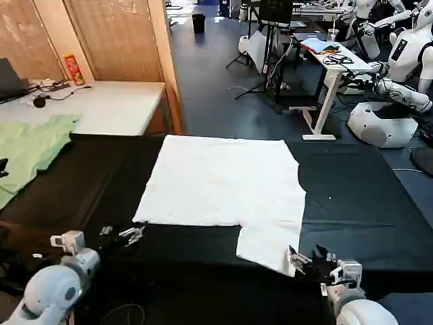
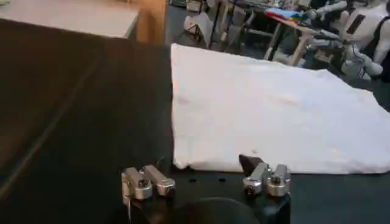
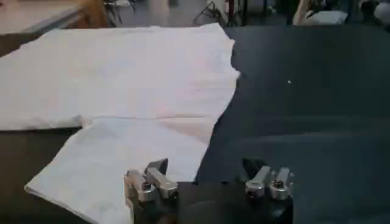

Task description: Fold and organize the clothes.

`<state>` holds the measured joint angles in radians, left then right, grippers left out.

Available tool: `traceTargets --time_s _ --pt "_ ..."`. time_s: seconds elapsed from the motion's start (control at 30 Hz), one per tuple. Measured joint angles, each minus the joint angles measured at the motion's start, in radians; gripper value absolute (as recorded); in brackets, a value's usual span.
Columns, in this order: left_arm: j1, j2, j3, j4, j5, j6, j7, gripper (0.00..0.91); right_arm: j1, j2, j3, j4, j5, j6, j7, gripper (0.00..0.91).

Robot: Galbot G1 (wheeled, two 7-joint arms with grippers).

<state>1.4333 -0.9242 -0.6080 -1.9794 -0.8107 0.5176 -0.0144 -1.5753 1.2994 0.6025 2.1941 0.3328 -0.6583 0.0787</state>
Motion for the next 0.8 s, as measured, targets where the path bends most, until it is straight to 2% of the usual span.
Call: traceTargets --time_s 0.37,0.43,0.47,0.5,0.53,0.57,0.63,0.67,0.7,0.73,0.77,0.8 --pt "-0.036 -0.023 0.030 0.054 0.014 -0.009 -0.017 0.878 -0.002 0.012 -0.021 -0.028 -0.033 0.005 0.003 0.878" --pt "-0.039 -0.027 0.032 0.060 0.014 -0.012 -0.022 0.770 -0.001 0.017 -0.026 -0.033 -0.044 0.008 0.001 0.878" --pt "-0.040 -0.029 0.033 0.063 0.011 -0.014 -0.026 0.614 0.000 0.020 -0.029 -0.035 -0.048 0.009 0.001 0.878" --pt "-0.041 -0.030 0.033 0.066 0.009 -0.015 -0.030 0.527 0.001 0.023 -0.032 -0.038 -0.053 0.010 0.001 0.878" --pt "-0.043 -0.032 0.033 0.069 0.008 -0.018 -0.034 0.302 0.003 0.025 -0.036 -0.042 -0.058 0.012 0.000 0.780" --pt "-0.044 -0.034 0.033 0.072 0.008 -0.021 -0.037 0.146 0.005 0.027 -0.040 -0.045 -0.061 0.013 -0.001 0.770" --pt "-0.043 -0.034 0.033 0.075 0.007 -0.026 -0.037 0.117 0.007 0.030 -0.045 -0.050 -0.064 0.014 -0.002 0.751" --pt "-0.043 -0.034 0.033 0.075 0.007 -0.028 -0.036 0.098 0.008 0.033 -0.049 -0.052 -0.067 0.015 -0.002 0.663" --pt "-0.043 -0.034 0.033 0.075 0.007 -0.028 -0.036 0.098 0.008 0.035 -0.052 -0.055 -0.069 0.016 -0.003 0.624" --pt "-0.042 -0.035 0.033 0.075 0.007 -0.028 -0.035 0.088 0.009 0.038 -0.055 -0.057 -0.071 0.016 -0.004 0.527" --pt "-0.043 -0.036 0.034 0.075 0.009 -0.028 -0.034 0.078 0.008 0.040 -0.058 -0.059 -0.073 0.017 -0.004 0.361" --pt "-0.044 -0.039 0.035 0.074 0.011 -0.029 -0.034 0.068 0.007 0.042 -0.060 -0.060 -0.075 0.017 -0.004 0.283"
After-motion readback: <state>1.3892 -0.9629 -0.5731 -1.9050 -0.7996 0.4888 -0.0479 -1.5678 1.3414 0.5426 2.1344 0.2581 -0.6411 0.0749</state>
